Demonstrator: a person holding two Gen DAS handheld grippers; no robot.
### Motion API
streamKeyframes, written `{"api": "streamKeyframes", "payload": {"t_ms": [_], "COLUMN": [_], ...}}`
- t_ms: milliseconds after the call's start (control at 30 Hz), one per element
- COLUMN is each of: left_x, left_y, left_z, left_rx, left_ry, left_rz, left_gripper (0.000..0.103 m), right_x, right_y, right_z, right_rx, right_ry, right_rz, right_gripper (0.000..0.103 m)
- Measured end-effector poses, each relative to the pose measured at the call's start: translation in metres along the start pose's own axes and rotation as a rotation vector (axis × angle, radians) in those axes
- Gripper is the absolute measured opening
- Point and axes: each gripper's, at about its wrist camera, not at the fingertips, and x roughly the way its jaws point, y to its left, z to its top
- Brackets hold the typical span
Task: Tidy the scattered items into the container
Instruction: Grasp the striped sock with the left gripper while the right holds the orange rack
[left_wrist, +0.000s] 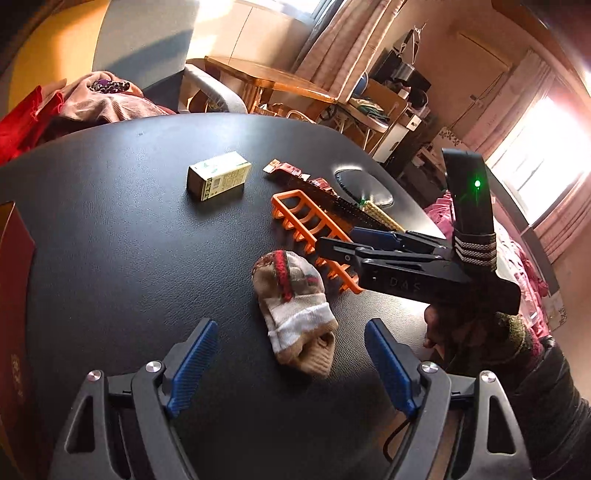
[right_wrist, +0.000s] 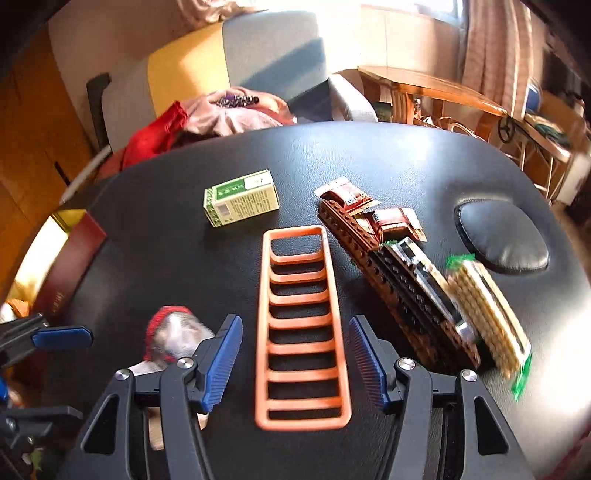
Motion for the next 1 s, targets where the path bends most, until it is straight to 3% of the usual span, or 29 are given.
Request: {"api": "streamKeyframes", "payload": {"t_ms": [233, 300, 333, 633, 1000], "left_x": [0.022, 0.027, 0.029, 0.046, 0.066], "left_y": [-0.002, -0.004, -0.005, -0.021, -0.019], "left_z": [0.004, 0.006, 0.007, 0.009, 0.014], "left_rx": [0.021, 0.032, 0.038, 0.105, 0.085], "left_ry": [0.043, 0.048, 0.050, 0.072, 0.073], "left_rz": [0.038, 0.044, 0.046, 0.052, 0.163], "left_gripper": [0.083, 0.083, 0.083, 0.083, 0.076], "right_x": [0.025, 0.028, 0.028, -0.007, -0.032], "right_y": [-0.002, -0.001, -0.001, -0.012, -0.025], "right_z": [0.010, 0.010, 0.008, -0.022, -0.057], "right_rx": [-0.025, -0.042, -0.041, 0.010, 0.094], "right_ry": [0.052, 0.054, 0.056, -0.005, -0.020], "right_rz": [0.011, -0.003, -0.003, -0.038, -0.054], "right_gripper": [0.066, 0.050, 0.050, 0.050, 0.050]}}
